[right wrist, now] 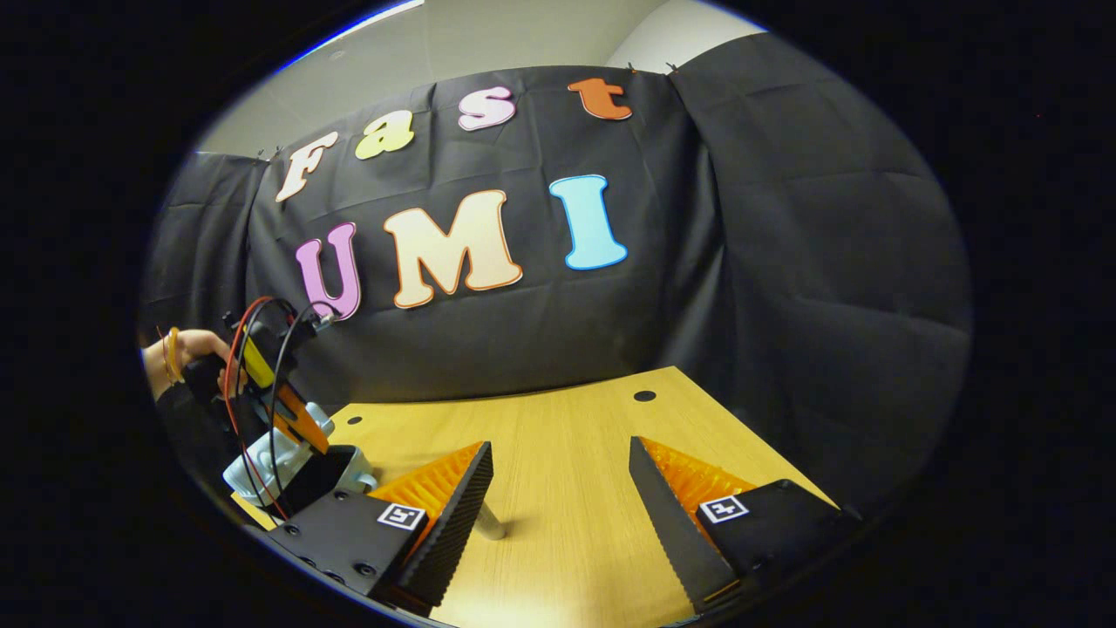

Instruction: First open the suitcase, pack the skin care products into it, and then close the suitcase.

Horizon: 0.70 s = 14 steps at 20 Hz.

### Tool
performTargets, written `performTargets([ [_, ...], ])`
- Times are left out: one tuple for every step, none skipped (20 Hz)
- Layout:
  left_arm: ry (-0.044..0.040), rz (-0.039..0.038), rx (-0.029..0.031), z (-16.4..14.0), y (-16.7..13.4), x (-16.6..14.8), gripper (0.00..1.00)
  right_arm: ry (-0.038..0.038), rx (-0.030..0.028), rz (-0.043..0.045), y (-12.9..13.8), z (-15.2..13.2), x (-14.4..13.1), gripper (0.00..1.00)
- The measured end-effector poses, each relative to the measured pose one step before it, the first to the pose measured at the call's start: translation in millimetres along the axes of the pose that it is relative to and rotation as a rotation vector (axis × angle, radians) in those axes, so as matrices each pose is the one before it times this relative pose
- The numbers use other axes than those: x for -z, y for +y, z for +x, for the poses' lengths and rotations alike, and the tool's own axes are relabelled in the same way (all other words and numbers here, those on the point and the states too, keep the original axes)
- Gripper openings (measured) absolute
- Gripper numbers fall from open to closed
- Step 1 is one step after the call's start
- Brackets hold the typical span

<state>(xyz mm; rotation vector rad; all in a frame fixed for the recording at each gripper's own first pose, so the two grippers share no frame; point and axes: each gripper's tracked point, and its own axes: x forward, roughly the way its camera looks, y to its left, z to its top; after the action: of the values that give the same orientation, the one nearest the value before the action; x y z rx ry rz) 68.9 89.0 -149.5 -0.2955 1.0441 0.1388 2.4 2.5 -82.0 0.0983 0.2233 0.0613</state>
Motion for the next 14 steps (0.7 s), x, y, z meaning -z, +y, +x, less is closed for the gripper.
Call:
performTargets([
  [-0.01878,-0.00444,0.00682,-4.96,0.86,-2.27,0.06,0.00122,-0.00895,-0.00437,3.27,1.13,0.17,0.98],
  [-0.02090,-0.00588,0.00327,-3.61,1.96,-2.63,0.06,0.00181,-0.00954,-0.00291,3.98,1.94,1.07,0.98],
  [-0.02131,-0.00569,0.00161,-4.11,2.21,-3.09,0.06,0.00149,-0.01076,-0.00129,3.85,0.15,-0.63,0.98],
  [-0.01935,-0.00594,0.00078,-4.81,2.66,-2.94,0.06,0.00046,-0.01101,-0.00087,4.53,0.01,-0.35,0.98],
  [-0.02017,-0.00711,-0.00058,-4.07,3.12,-3.03,0.05,-0.00194,-0.00930,-0.00100,3.94,1.61,-1.08,0.94],
  [-0.02148,-0.00699,-0.00276,-4.31,2.55,-3.01,0.06,-0.00328,-0.00988,-0.00141,3.99,0.89,-0.77,0.94],
  [-0.02069,-0.00758,-0.00378,-4.05,2.79,-3.96,0.06,-0.00431,-0.01110,-0.00285,5.04,0.73,-2.96,0.94],
  [-0.02059,-0.01028,-0.00461,-4.13,3.33,-3.34,0.06,-0.00222,-0.01082,-0.00450,4.93,0.88,-0.66,0.94],
  [-0.02025,-0.01112,-0.00856,-2.46,4.87,-3.15,0.06,-0.00237,-0.00870,-0.00386,4.86,0.90,-1.48,0.94],
  [-0.01950,-0.01164,-0.01245,-2.21,5.05,-2.87,0.06,-0.00436,-0.00916,-0.00253,5.20,0.69,-1.45,0.98],
  [-0.02017,-0.00995,-0.01005,-1.56,4.99,-2.92,0.06,-0.00254,-0.00758,-0.00241,5.21,1.13,-2.33,0.98],
  [-0.01891,-0.00915,-0.00854,-0.67,4.77,-2.85,0.05,0.00052,-0.00777,-0.00294,4.42,-1.33,0.81,0.94],
  [-0.01349,-0.00992,-0.00675,-0.22,5.28,-2.85,0.08,0.00027,-0.00860,-0.00528,4.98,-0.36,-0.62,0.98],
  [-0.01087,-0.01002,-0.00766,-1.74,5.62,-1.48,0.06,-0.00205,-0.00413,-0.00866,3.91,-0.52,-0.53,0.98],
])
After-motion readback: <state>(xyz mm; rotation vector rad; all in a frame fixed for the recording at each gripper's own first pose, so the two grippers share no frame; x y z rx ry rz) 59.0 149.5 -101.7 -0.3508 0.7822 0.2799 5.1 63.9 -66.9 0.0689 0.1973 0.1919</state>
